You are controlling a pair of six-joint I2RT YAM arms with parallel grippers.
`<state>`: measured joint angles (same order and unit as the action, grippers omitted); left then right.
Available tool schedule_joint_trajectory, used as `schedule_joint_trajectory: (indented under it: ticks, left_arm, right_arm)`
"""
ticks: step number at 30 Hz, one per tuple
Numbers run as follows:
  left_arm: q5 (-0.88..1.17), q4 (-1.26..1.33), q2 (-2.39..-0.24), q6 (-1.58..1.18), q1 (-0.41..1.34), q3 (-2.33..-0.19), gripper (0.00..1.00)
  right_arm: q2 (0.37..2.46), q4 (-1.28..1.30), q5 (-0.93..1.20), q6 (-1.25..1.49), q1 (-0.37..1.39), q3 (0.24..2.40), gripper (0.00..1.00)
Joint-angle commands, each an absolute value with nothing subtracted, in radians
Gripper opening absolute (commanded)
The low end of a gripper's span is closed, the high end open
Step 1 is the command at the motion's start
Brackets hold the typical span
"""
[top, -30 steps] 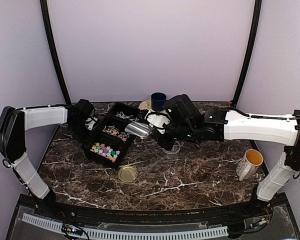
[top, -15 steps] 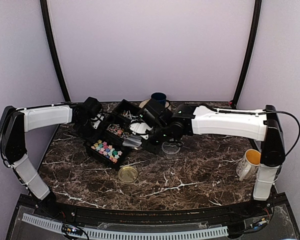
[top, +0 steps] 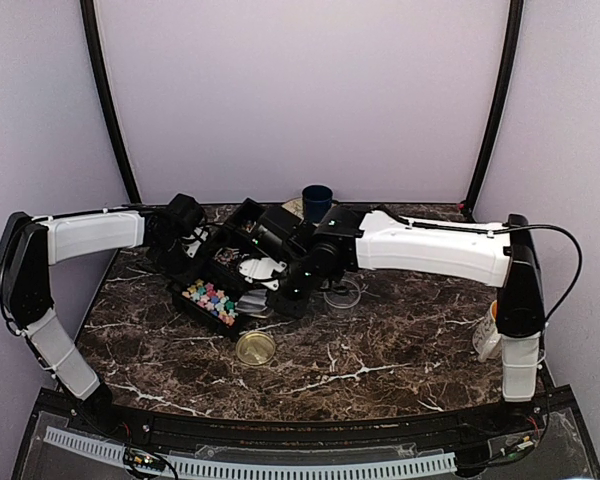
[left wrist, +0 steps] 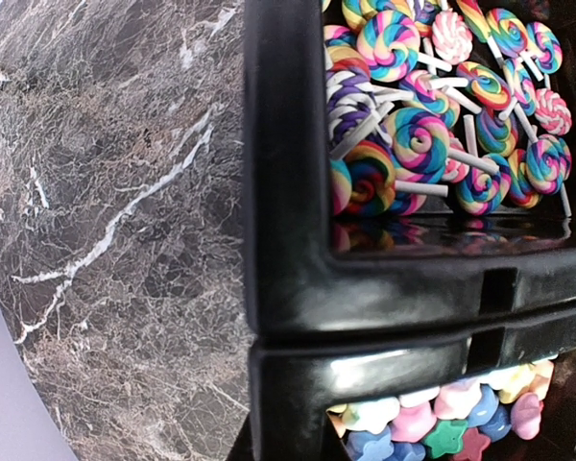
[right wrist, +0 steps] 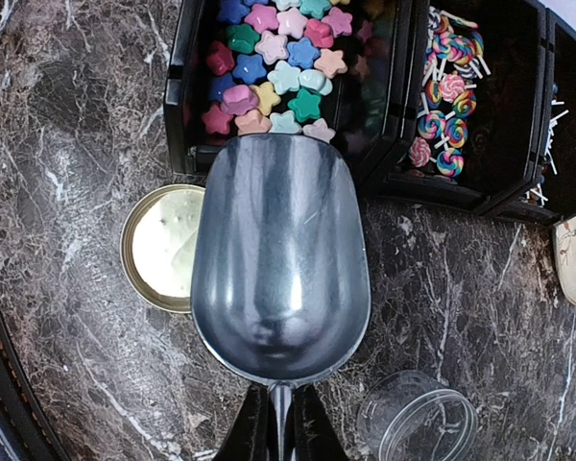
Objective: Pack the candies
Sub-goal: Scoop the fake candies from the plate.
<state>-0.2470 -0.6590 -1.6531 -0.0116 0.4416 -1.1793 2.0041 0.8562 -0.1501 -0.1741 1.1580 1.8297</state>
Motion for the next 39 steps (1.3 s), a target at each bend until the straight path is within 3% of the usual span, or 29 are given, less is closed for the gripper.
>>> schedule_joint_trajectory:
  ticks: [1, 18, 31, 39]
  left_arm:
    - [-0.257, -0.557, -1.563, -0.035, 0.446, -1.179, 0.0]
    - [-0.12, -0.487, -1.518, -0.027, 0.472, -1.148, 0.0]
    - [-0.237, -0.434, -1.463, -0.003, 0.512, -1.113, 0.0]
    - [-0.175, -0.408, -1.457, -0.024, 0.524, -1.099, 0.0]
  right_arm:
    - [2.063, 0.928, -0.152, -0.17, 1.165, 1.932, 0.0]
    - [2.295, 1.056, -0.165, -0.153, 1.173, 2.225, 0.0]
    - [2.339, 1.082, -0.206, -0.138, 1.181, 2.235, 0.0]
    - [2.392, 0.972, -0.211, -0.113, 1.181, 2.222, 0.0]
